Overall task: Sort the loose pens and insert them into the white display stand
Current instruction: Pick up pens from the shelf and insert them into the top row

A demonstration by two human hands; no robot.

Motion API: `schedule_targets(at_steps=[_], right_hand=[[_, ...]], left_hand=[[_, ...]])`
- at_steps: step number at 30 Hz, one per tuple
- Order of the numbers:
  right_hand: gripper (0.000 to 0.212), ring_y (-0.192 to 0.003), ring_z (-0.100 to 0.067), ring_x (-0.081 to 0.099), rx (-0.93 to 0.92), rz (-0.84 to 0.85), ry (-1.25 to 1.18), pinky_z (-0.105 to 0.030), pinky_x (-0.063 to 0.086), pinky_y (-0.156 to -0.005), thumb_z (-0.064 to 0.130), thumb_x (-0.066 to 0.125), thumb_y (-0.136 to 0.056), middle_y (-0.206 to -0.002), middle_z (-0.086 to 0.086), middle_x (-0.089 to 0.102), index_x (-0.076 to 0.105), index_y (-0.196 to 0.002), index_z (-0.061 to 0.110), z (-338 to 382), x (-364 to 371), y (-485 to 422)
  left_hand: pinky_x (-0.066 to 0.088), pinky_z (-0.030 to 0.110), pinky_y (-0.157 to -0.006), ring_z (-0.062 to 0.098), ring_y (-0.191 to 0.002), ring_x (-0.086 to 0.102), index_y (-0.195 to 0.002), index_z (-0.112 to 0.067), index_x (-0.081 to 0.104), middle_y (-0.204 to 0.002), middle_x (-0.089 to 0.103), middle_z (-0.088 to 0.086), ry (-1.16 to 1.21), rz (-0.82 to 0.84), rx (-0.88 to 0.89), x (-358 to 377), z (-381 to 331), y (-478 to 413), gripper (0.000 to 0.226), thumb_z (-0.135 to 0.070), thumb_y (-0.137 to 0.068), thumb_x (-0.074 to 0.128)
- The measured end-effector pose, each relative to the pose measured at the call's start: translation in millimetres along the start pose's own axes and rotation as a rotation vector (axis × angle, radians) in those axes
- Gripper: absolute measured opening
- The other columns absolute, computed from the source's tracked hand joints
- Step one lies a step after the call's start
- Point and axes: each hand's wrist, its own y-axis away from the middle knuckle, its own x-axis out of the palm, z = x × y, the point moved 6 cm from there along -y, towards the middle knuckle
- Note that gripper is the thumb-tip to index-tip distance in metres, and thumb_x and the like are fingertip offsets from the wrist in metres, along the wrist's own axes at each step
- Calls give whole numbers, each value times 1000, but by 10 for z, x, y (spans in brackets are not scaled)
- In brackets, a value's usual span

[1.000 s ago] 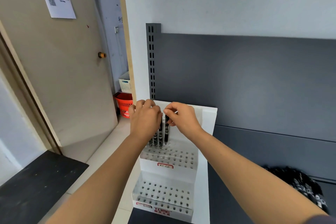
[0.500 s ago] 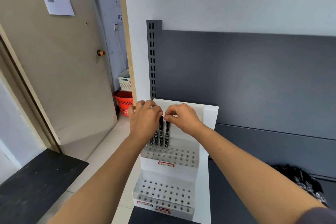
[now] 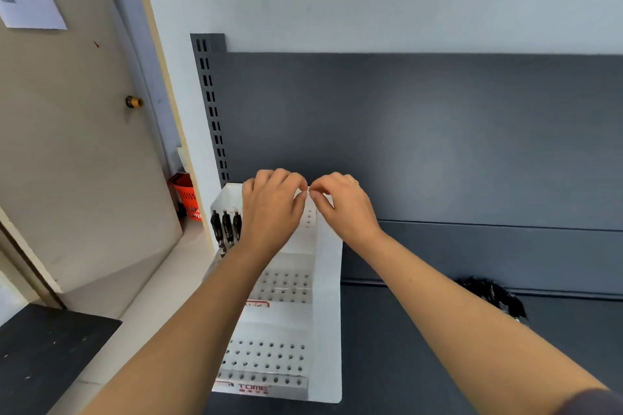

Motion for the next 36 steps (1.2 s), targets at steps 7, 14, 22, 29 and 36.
schedule_targets(at_steps=[7,14,22,29,36], right_hand=[[19,-97,-21,52,98,73,184,-34,46,-81,29,53,-95,-103,1,63,63,-108,19,-1023,-627,496],[25,-103,-22,52,219,238,260,-35,45,-85,33,51,-95,-106,1,61,60,-115,21,-1995,-1037,1040],[26,-106,-21,55,302,444,238,-36,46,-88,32,49,-96,-110,2,63,58,-118,23,-2655,-1007,1494],[27,-107,-21,57,379,586,232,-34,45,-86,32,52,-93,-112,1,63,58,-118,25,-2940,-731,1634],[30,-112,-27,57,477,694,301,-37,43,-88,31,53,-91,-117,-5,63,57,-120,23,-3081,-294,1638]], left_hand=[[32,31,-80,21,-96,52,-97,-23,61,-99,63,-6,23,67,129,507,-1017,-49,10,-25,-91,53],[29,31,-83,19,-99,49,-101,-25,59,-98,61,-9,58,186,160,1186,-1850,94,14,-29,-92,49],[29,30,-84,16,-101,48,-106,-27,57,-103,61,-11,21,391,116,1864,-2214,428,18,-33,-94,46],[34,32,-86,18,-105,51,-112,-27,55,-108,61,-7,-34,615,37,2391,-2161,638,22,-34,-93,46],[43,36,-85,30,-108,58,-123,-19,41,-114,64,8,-11,912,-117,2920,-2027,903,37,-33,-90,49]])
